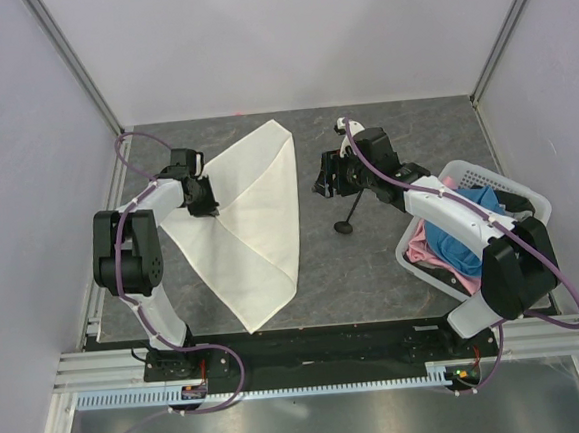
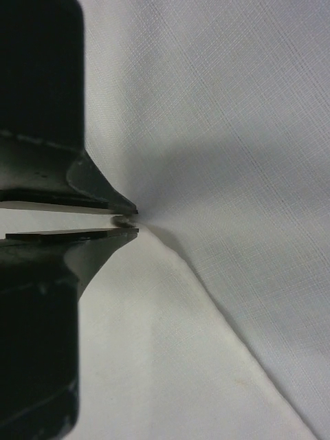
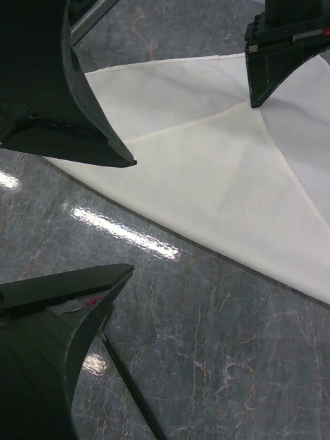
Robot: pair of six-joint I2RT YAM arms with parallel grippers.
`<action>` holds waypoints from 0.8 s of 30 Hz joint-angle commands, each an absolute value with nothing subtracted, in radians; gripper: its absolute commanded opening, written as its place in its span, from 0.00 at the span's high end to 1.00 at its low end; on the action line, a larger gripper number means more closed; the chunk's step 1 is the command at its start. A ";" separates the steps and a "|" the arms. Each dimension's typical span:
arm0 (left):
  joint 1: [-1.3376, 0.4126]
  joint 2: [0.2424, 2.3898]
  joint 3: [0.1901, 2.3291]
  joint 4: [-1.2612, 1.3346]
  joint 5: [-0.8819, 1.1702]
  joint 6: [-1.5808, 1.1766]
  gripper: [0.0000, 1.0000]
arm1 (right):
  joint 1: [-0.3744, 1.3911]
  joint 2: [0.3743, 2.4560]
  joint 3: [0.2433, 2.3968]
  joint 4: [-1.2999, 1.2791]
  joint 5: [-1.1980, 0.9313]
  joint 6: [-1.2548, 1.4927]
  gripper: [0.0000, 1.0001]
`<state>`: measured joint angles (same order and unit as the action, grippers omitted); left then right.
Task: Fold the napkin, place the utensils inside, and roll it up
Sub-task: Fold the napkin
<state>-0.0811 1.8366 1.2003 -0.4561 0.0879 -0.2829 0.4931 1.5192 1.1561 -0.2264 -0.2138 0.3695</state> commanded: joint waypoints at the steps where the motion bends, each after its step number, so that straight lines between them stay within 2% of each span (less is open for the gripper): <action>1: -0.087 1.810 1.215 -0.456 0.092 -0.256 0.86 | 0.489 1.514 1.157 -0.221 -0.235 0.354 0.33; 6: -0.091 1.790 1.210 -0.459 0.057 -0.247 0.93 | 0.489 1.514 1.155 -0.222 -0.238 0.353 0.33; 19: -0.103 1.738 1.189 -0.462 -0.041 -0.207 0.92 | 0.489 1.516 1.163 -0.222 -0.252 0.348 0.33; 21: -0.103 1.738 1.192 -0.462 -0.052 -0.201 0.97 | 0.489 1.516 1.164 -0.224 -0.255 0.348 0.33; 24: -0.101 1.743 1.203 -0.472 -0.089 -0.184 0.98 | 0.489 1.513 1.166 -0.222 -0.255 0.345 0.33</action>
<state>-0.1017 1.7794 1.1912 -0.4706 -0.0196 -0.2413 0.4927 1.5192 1.1561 -0.2287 -0.2371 0.3626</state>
